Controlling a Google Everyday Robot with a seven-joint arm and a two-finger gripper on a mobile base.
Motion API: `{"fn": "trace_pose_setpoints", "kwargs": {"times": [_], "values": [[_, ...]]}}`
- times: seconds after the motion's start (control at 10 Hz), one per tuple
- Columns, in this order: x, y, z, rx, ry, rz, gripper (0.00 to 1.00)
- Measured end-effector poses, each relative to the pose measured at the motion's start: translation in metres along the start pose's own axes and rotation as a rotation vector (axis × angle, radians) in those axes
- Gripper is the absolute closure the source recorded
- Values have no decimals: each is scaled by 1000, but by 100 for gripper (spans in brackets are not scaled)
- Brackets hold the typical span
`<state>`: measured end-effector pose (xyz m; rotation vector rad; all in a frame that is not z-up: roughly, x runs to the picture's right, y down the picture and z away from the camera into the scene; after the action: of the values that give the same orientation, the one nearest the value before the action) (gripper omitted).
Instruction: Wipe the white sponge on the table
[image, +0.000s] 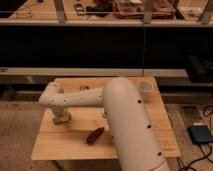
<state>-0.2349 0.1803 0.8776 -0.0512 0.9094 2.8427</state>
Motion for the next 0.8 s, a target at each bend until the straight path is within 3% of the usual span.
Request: {"fn": "trace_pose_setpoints", "kwargs": {"times": [0.4,0.8], "values": [[-58,-52,-1,49,-17,132,100],[-111,-58,-10,34,-68,231,100]]}}
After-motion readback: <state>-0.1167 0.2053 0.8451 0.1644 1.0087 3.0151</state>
